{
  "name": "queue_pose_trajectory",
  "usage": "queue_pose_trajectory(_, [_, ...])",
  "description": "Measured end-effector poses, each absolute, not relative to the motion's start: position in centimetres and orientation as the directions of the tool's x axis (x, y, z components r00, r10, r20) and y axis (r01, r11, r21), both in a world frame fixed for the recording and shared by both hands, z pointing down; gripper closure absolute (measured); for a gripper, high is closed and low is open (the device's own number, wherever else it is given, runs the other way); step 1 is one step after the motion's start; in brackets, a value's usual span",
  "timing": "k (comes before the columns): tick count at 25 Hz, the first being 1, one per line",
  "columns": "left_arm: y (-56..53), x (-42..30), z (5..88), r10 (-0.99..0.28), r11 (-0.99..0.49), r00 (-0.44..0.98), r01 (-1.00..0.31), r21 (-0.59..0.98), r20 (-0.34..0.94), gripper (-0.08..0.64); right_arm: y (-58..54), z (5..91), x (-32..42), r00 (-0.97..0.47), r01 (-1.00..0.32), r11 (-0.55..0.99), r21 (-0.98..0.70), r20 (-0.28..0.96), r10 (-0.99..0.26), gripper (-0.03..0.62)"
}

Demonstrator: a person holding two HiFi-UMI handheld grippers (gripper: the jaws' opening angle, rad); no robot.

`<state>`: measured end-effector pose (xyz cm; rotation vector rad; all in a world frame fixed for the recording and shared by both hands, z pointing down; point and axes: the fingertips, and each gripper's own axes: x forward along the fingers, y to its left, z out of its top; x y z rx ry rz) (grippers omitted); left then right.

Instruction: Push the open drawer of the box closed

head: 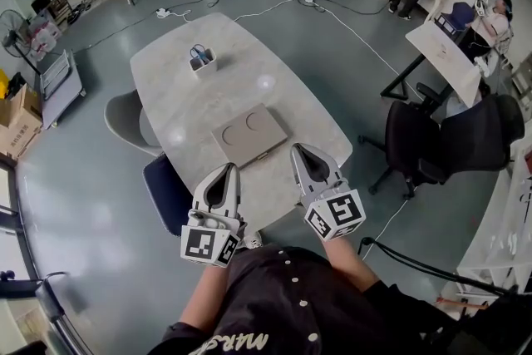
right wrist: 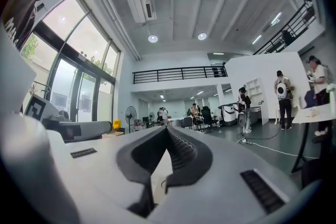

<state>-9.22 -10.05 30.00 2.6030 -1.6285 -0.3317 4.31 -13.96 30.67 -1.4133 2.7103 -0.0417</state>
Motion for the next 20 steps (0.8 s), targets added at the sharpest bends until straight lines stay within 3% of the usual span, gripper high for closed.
queue_pose_trajectory(20, [-10.26, -9.58, 30.46, -0.896, -0.44, 0.42, -0.884, 0.155, -0.145, 0.543, -14.17, 31.55, 3.32, -0.589, -0.804, 0.59, -0.074, -0.031, -0.808, 0.595])
